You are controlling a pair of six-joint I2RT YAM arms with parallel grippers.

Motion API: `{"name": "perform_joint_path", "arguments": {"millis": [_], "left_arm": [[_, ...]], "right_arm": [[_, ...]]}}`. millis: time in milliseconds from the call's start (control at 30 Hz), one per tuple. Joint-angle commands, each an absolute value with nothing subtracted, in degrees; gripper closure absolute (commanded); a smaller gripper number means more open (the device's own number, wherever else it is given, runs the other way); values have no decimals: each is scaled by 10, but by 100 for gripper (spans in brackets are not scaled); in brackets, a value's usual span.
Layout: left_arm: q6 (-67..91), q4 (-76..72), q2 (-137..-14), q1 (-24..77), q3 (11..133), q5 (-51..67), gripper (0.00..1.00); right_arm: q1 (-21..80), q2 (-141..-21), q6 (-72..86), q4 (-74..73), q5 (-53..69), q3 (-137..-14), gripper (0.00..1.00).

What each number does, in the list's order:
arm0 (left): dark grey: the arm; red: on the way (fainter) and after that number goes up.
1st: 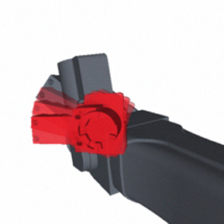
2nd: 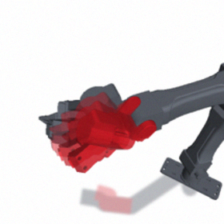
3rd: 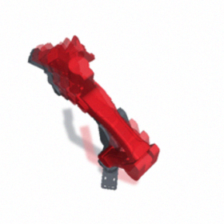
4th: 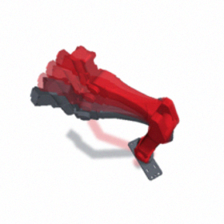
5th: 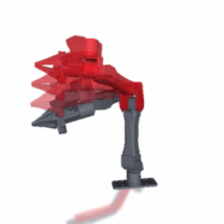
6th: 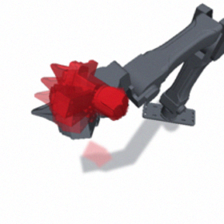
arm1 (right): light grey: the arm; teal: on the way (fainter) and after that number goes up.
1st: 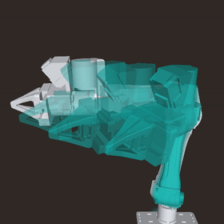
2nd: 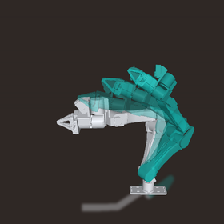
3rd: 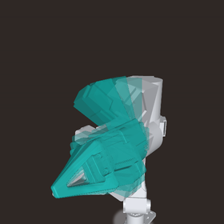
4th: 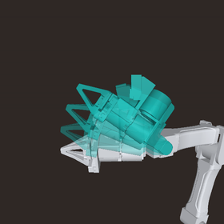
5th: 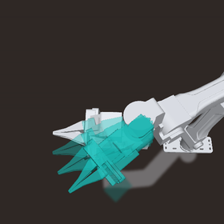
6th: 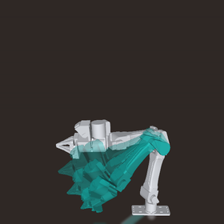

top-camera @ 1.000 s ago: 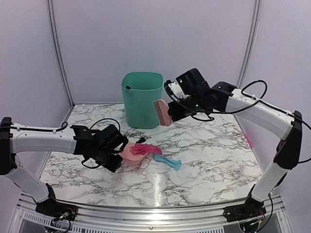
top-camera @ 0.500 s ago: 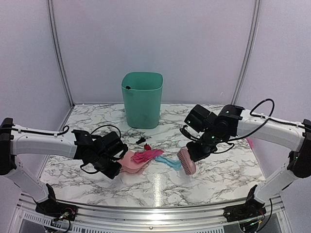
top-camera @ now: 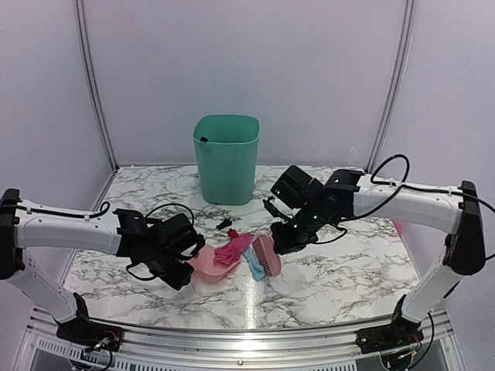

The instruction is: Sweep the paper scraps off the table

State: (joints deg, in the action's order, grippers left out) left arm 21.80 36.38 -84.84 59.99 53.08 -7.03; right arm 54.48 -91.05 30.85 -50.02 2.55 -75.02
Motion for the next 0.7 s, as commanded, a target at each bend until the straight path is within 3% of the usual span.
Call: {"name": "perform_joint_path", "arguments": {"millis": [0, 667], "left_arm": [[223, 389, -850, 606, 526, -56, 100], [223, 387, -892, 610, 545, -33, 100]], "right_arm": [[547, -944, 277, -457, 7, -794, 100], [547, -980, 189, -377, 83, -830, 100]]}}
